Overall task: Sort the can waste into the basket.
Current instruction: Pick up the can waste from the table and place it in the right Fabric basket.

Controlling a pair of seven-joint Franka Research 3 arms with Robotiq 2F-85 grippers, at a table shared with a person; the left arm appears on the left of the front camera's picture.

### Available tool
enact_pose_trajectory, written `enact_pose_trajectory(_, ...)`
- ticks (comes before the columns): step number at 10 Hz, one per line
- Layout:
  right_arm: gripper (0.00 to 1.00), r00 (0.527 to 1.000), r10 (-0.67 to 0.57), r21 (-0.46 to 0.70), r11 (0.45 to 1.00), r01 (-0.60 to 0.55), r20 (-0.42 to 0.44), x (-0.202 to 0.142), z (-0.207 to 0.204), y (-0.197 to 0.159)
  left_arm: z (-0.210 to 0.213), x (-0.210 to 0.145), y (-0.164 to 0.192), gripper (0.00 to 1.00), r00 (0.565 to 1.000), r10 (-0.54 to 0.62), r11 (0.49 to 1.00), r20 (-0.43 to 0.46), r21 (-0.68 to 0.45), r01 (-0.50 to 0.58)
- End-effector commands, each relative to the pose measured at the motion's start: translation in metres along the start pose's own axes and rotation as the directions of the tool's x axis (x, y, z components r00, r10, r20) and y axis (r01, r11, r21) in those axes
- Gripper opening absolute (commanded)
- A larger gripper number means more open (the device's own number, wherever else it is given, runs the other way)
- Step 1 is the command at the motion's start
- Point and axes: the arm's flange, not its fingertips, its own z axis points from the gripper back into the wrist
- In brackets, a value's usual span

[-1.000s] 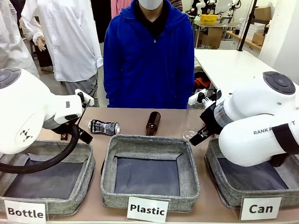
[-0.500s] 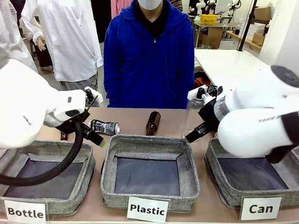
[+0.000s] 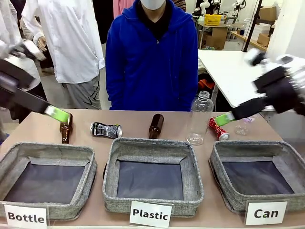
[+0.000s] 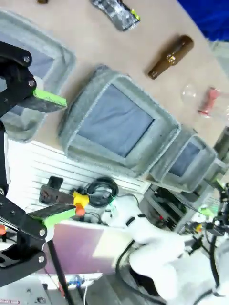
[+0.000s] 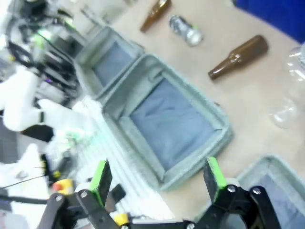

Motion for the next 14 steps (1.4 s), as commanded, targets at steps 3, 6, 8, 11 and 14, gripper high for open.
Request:
enact_pose_trajectory(3,1.00,0.956,-0.220,0.129,0.972,0.197,0.195,-0.074,0.099,-0.056,0.115,-0.045,0.069,1.00,0.871,0.361,0.930,0.332,-0.066,-0.360)
enact_pose_trajectory(6,1.00,0.834,-0.388,0.193,0.921,0.338,0.391,-0.133,0.139,-0.091,0.169,-0.112,0.119,1.00,0.650,0.557,0.802,0.517,-0.133,-0.583)
enact_pose_trajectory(8,1.00,0.743,-0.472,0.231,0.881,0.413,0.475,-0.167,0.154,-0.110,0.181,-0.156,0.127,1.00,0.510,0.604,0.749,0.612,-0.216,-0.627)
enact_pose_trajectory(11,1.00,0.719,-0.510,0.228,0.858,0.459,0.472,-0.162,0.185,-0.128,0.190,-0.172,0.133,1.00,0.493,0.623,0.720,0.607,-0.200,-0.664)
enact_pose_trajectory(14,1.00,0.719,-0.510,0.228,0.858,0.459,0.472,-0.162,0.185,-0.128,0.190,-0.172,0.133,1.00,0.493,0.623,0.720,0.607,-0.200,-0.664)
